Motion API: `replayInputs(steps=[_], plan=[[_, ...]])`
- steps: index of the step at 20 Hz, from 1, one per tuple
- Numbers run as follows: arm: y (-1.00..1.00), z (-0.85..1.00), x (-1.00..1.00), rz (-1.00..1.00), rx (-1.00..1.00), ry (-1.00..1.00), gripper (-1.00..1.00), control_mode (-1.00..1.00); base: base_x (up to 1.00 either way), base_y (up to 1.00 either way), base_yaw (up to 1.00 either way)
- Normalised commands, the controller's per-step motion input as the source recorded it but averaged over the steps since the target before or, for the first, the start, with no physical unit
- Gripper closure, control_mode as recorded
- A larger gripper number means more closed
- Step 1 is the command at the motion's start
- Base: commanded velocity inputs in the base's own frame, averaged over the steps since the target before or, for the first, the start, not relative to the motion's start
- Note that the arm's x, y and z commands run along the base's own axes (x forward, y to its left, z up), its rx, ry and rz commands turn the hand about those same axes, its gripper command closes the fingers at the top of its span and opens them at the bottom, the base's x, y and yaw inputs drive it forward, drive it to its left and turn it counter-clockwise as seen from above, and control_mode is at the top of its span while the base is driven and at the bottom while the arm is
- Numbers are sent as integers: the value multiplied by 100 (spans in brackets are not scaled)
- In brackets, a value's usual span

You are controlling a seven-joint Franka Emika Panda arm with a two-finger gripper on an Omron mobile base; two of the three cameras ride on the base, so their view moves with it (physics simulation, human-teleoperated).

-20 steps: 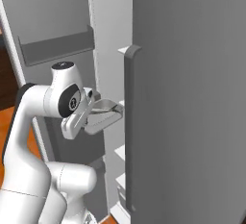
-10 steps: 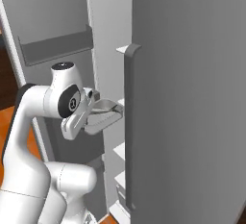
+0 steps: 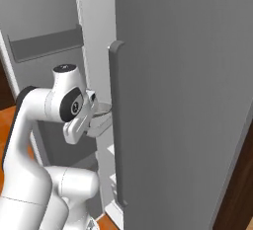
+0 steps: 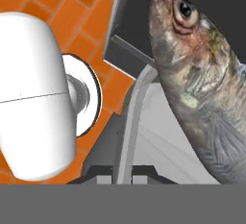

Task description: Take the meat container that has the fish and place it on the second highest rack of the freezer. Then take the vegetable container that has the garlic and onion and place it on the highest rack of the freezer.

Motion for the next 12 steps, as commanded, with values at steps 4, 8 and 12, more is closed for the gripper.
replayInputs(steps=[4,8,12], plan=[[0,0,0,0,0,0,100,100,44,6,0],[0,0,0,0,0,0,100,100,35,21,0],[0,0,0,0,0,0,100,100,26,29,-9]])
